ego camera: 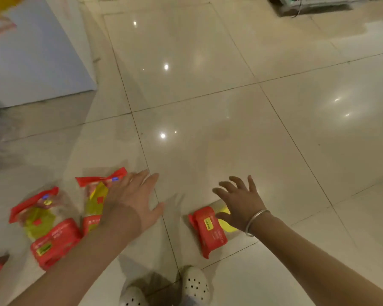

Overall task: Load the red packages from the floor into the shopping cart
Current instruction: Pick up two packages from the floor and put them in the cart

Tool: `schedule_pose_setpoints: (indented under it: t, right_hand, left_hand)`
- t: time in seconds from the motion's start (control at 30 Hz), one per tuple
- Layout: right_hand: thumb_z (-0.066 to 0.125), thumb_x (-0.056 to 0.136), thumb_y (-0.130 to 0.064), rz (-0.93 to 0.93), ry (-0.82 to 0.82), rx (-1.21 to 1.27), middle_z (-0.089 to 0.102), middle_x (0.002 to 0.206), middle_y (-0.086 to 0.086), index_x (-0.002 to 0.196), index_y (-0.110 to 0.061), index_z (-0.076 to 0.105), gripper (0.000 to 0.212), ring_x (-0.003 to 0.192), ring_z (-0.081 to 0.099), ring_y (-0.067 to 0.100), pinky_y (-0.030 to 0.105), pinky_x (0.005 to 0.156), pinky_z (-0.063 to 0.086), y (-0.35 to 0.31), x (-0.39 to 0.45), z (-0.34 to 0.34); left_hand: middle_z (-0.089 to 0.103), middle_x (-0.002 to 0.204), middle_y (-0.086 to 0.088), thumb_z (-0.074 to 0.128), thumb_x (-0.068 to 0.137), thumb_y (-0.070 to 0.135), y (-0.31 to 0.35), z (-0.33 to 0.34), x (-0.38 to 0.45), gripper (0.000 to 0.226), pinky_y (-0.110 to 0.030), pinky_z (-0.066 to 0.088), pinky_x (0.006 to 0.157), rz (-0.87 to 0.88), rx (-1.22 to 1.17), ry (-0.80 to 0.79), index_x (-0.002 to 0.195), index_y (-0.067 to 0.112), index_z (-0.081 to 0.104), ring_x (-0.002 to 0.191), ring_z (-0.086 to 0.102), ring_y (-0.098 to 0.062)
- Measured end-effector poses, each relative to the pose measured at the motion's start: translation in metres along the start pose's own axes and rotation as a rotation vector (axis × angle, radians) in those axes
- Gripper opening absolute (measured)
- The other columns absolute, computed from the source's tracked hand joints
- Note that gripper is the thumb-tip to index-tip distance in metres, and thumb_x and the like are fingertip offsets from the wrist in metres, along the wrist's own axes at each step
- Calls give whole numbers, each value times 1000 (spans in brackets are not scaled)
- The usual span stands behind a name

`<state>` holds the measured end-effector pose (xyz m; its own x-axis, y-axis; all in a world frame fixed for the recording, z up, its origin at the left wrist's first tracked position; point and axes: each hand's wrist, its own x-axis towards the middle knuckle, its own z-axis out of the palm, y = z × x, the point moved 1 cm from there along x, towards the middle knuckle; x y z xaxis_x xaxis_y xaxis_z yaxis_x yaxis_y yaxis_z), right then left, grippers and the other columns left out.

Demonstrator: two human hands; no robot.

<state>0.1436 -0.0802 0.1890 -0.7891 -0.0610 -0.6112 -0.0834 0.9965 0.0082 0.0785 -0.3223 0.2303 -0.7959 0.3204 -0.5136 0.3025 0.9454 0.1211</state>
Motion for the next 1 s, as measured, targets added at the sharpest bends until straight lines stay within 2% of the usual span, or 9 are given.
schedule_pose_setpoints:
  t: [0.1,0.23,0.33,0.43,0.53,0.63,0.73,0.83,1.0]
  right_hand:
    - [59,84,-60,-11,-71,-52,25,159,-4,150,-32,27,79,149,9,25,61,116,2,9,66,88]
    - [80,69,-50,-66,-246,-154,23,161,-2,153,-29,20,105,150,10,24,54,118,13,20,136,178]
    - [87,66,-36,-87,-335,-207,28,158,0,153,-27,20,111,149,16,25,51,115,20,25,169,225]
    - [93,54,-37,-93,-352,-210,32,154,1,152,-32,17,124,142,29,28,53,111,25,27,187,246]
    - [96,45,-41,-99,-410,-265,33,151,6,153,-25,14,136,139,33,31,56,110,25,24,192,240]
    - [95,45,-43,-117,-435,-266,34,146,10,150,-14,20,132,136,33,30,50,110,34,21,191,236]
    - [93,50,-46,-123,-469,-146,48,137,9,144,-20,28,117,127,48,29,40,104,43,14,190,231]
    - [88,54,-50,-109,-339,-24,62,125,4,132,-23,36,98,114,60,28,33,91,48,-7,197,212]
    - [92,56,-40,-111,-94,568,60,99,-2,110,-20,40,78,94,63,22,35,82,52,-74,222,166]
  left_hand:
    - [16,162,9,34,88,65,-9,90,59,75,-42,16,119,62,94,-15,153,35,13,147,16,-16]
    - [16,161,7,42,90,62,-21,177,116,75,-42,18,119,147,148,-12,153,34,14,147,17,-19]
    - [13,162,8,40,91,61,-28,210,140,73,-42,16,119,200,237,20,153,34,12,148,13,-19]
    - [15,162,7,43,90,60,-38,224,146,74,-43,16,118,168,212,59,153,34,14,148,14,-19]
    - [13,163,7,42,91,60,-45,227,142,75,-43,16,119,116,178,66,153,33,10,148,13,-20]
    - [13,163,6,41,91,60,-57,228,134,75,-45,14,120,91,161,59,154,32,10,148,14,-21]
    - [21,161,4,39,87,63,-77,228,131,76,-48,13,120,43,127,116,153,31,19,147,19,-22]
    - [23,160,4,46,88,61,-103,227,132,75,-41,16,120,-24,51,140,152,29,21,149,16,-22]
    - [50,146,-7,47,71,59,-150,218,110,81,-41,34,112,-127,-183,347,140,17,50,135,44,-26]
